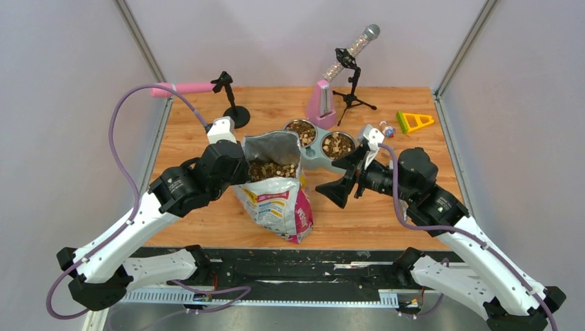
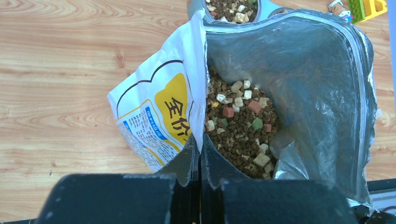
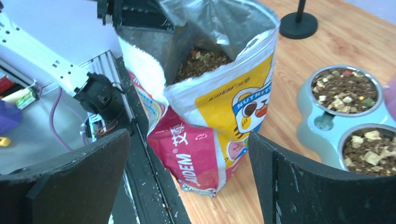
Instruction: Serve the pet food
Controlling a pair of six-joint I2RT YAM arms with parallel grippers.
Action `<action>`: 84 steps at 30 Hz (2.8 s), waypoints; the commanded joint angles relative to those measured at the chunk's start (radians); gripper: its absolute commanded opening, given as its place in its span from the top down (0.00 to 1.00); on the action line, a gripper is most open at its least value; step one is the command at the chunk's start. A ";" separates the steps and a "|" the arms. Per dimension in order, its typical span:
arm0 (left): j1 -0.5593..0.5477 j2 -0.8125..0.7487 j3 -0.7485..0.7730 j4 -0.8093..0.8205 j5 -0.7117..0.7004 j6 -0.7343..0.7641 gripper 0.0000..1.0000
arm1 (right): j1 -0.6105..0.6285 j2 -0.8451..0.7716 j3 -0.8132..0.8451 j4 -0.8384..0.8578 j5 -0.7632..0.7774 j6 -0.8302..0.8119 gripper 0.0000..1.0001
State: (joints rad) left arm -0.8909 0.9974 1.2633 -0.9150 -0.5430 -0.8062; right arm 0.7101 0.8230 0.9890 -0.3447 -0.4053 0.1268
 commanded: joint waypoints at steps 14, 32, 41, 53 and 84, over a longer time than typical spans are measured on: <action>-0.012 0.006 0.071 0.269 -0.098 0.009 0.98 | 0.130 0.200 -0.005 0.191 0.066 0.086 0.12; -0.004 0.108 0.216 0.399 -0.143 0.491 0.01 | 0.188 0.193 0.028 0.164 0.179 -0.020 1.00; 0.318 0.035 0.155 0.448 0.363 0.641 0.00 | 0.104 0.128 0.117 0.012 0.217 -0.121 1.00; 0.464 -0.280 -0.428 0.793 0.757 0.712 0.00 | -0.113 0.139 0.157 -0.078 0.012 -0.109 1.00; 0.697 0.402 -0.021 0.345 2.068 1.493 0.30 | -0.115 0.146 0.182 -0.110 -0.040 -0.163 1.00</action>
State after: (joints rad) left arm -0.1921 1.3716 1.1385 -0.1741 1.4029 0.3035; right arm 0.6006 1.0126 1.0840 -0.6102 -0.4500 -0.0326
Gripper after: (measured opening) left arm 0.874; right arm 0.022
